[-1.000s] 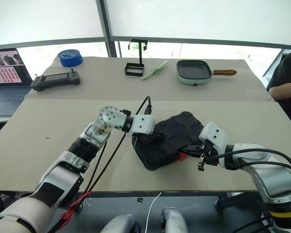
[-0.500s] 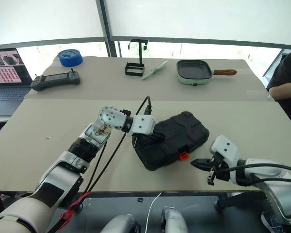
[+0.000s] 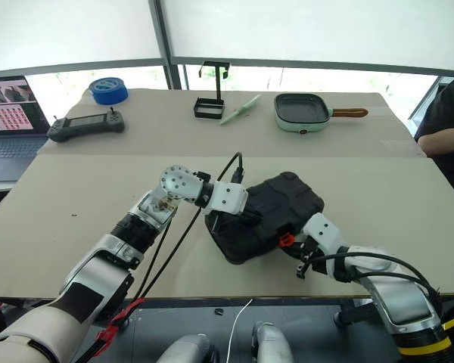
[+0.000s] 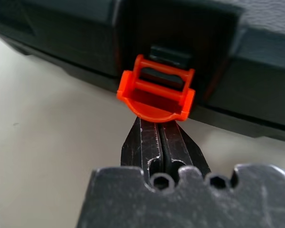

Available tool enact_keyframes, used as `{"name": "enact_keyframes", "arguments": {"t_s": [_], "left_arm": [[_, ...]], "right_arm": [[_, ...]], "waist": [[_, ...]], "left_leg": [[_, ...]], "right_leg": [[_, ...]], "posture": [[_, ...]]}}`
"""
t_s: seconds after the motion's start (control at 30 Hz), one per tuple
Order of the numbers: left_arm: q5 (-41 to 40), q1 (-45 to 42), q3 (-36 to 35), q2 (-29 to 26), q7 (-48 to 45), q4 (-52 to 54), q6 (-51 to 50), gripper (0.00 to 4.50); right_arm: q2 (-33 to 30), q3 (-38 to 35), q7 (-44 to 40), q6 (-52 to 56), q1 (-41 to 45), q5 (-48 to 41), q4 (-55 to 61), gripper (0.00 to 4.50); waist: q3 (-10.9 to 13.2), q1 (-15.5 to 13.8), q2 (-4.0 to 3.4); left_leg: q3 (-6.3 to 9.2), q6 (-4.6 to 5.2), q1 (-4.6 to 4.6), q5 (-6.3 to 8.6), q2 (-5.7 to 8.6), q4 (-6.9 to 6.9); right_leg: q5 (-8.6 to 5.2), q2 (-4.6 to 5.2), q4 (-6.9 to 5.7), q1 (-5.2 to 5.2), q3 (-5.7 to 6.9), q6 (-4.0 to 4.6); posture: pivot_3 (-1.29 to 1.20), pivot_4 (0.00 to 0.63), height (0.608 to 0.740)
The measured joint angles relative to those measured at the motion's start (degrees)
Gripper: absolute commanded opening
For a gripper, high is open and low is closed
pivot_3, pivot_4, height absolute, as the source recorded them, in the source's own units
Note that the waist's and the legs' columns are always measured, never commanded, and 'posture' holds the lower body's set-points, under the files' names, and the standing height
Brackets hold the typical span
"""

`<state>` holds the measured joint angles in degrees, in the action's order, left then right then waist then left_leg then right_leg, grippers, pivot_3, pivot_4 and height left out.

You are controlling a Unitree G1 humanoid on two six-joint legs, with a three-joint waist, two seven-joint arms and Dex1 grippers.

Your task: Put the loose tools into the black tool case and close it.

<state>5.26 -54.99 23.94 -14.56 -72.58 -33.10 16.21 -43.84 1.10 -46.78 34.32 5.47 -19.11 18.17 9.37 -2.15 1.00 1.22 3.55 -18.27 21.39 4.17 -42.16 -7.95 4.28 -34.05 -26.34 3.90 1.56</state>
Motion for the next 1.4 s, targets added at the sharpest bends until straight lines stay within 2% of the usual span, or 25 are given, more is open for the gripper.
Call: {"name": "enact_keyframes", "arguments": {"t_s": [0.5,0.97,1.3,1.33,1.4], "left_arm": [[0.62,1.31,0.30,-0.27,0.49,1.15,1.11,0.13],[0.82,1.21,-0.04,-0.82,0.88,1.12,1.13,0.13],[1.02,1.78,-0.36,-1.16,1.09,2.16,-0.16,0.13],[0.95,2.01,-0.45,-1.24,1.13,2.46,-0.46,0.36],[-0.25,2.87,-1.62,-1.86,1.40,3.97,-2.89,0.78]], "right_arm": [[-1.22,-1.85,-1.65,0.55,0.60,-0.03,2.48,0.00],[-2.23,-1.59,-4.14,0.49,5.44,0.34,1.39,0.00],[-1.60,-1.51,-5.06,-3.71,5.66,1.48,-0.53,0.00],[-1.61,-1.65,-5.02,-3.69,5.51,1.36,-0.51,0.00],[-2.18,-3.26,-5.80,-2.33,4.56,-0.78,0.45,0.58]], "waist": [[-0.01,0.20,-0.01],[-0.01,1.14,-0.02],[-0.03,1.23,-0.05],[-0.03,1.23,-0.05],[-0.03,1.24,-0.05]], "left_leg": [[-0.03,0.01,0.02,0.00,0.00,0.00],[-0.04,0.01,0.04,0.00,-0.01,0.08],[-0.03,0.01,0.07,0.00,-0.01,0.07],[-0.03,0.01,0.07,0.00,-0.01,0.08],[-0.02,0.01,0.06,0.00,-0.01,0.13]], "right_leg": [[0.00,0.00,-0.01,0.01,-0.02,0.01],[0.00,0.00,0.00,0.01,-0.03,0.01],[0.00,0.01,0.00,0.04,-0.03,0.00],[0.00,0.00,0.00,0.03,-0.03,0.00],[0.00,0.00,0.01,-0.01,-0.03,0.00]], "posture": [[0.00,0.150,0.740],[0.00,0.150,0.740],[0.00,0.150,0.740],[0.00,0.150,0.740],[0.00,0.150,0.740]]}}
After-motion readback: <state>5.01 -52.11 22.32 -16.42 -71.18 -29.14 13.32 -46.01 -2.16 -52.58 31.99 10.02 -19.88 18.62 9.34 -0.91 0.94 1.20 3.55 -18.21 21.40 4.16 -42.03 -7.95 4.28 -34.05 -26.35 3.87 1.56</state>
